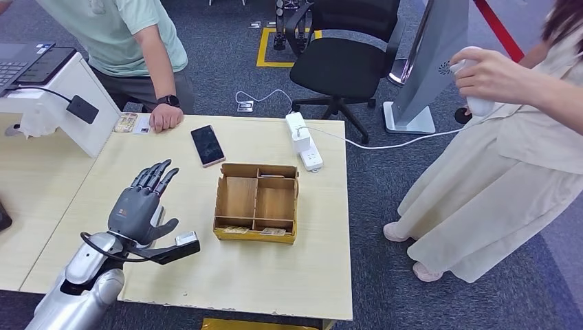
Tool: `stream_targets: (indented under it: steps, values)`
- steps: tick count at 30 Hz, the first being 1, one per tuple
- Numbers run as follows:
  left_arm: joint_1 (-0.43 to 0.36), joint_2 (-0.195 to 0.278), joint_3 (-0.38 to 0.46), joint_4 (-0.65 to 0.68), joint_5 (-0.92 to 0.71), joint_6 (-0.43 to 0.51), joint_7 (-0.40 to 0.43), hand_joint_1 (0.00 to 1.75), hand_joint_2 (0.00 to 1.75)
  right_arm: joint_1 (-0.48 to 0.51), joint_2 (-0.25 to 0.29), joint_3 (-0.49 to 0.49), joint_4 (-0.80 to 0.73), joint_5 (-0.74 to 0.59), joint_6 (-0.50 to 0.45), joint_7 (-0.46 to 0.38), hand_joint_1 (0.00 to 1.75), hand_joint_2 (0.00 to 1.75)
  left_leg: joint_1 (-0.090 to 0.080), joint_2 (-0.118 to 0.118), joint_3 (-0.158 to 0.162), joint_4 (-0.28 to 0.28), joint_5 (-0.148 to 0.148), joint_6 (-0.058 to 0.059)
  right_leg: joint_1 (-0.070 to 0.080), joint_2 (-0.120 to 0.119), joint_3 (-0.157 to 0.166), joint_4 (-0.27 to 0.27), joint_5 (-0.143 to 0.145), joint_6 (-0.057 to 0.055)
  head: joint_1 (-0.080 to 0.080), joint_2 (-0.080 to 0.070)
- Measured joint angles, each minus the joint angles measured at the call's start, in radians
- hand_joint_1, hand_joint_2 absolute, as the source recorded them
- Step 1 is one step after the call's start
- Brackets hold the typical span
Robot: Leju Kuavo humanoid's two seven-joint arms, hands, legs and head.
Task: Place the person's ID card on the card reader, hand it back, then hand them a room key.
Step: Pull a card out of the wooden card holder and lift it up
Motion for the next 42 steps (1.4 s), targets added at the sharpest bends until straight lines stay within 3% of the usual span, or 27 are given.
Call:
stream_targets:
  steps: [13,23,32,42]
  values:
    - [0.037,0.004,-0.006,-0.025,0.053,0.014,0.023,0.0,1.75,0.001,0.0,-0.017,0.0,0.0,0.0,0.0,0.0,0.0,0.0,0.0,0.0,0.0,0.0,0.0,0.0,0.0,0.0,0.0,0.0,0.0,0.0,0.0]
    - [0.144,-0.048,0.007,-0.086,0.039,0.219,-0.017,0.0,1.75,0.002,-0.001,-0.028,-0.005,0.007,0.0,0.001,0.0,0.0,0.0,0.0,0.0,0.0,-0.001,0.0,0.0,0.0,0.0,0.0,0.0,0.0,0.0,0.0]
    - [0.226,-0.099,0.02,-0.123,0.041,0.227,-0.045,0.0,1.75,0.007,-0.001,-0.052,-0.013,0.007,0.0,-0.003,0.0,0.0,0.0,0.0,0.0,0.0,-0.001,0.0,0.0,0.0,0.0,0.0,0.0,0.0,0.0,0.0]
    - [0.249,-0.129,0.006,-0.12,0.038,0.221,-0.05,0.0,1.75,0.006,-0.001,-0.069,-0.016,0.018,0.0,-0.008,0.0,0.0,0.0,0.0,0.0,0.0,-0.001,0.0,0.0,0.0,0.0,0.0,0.0,0.0,0.0,0.0]
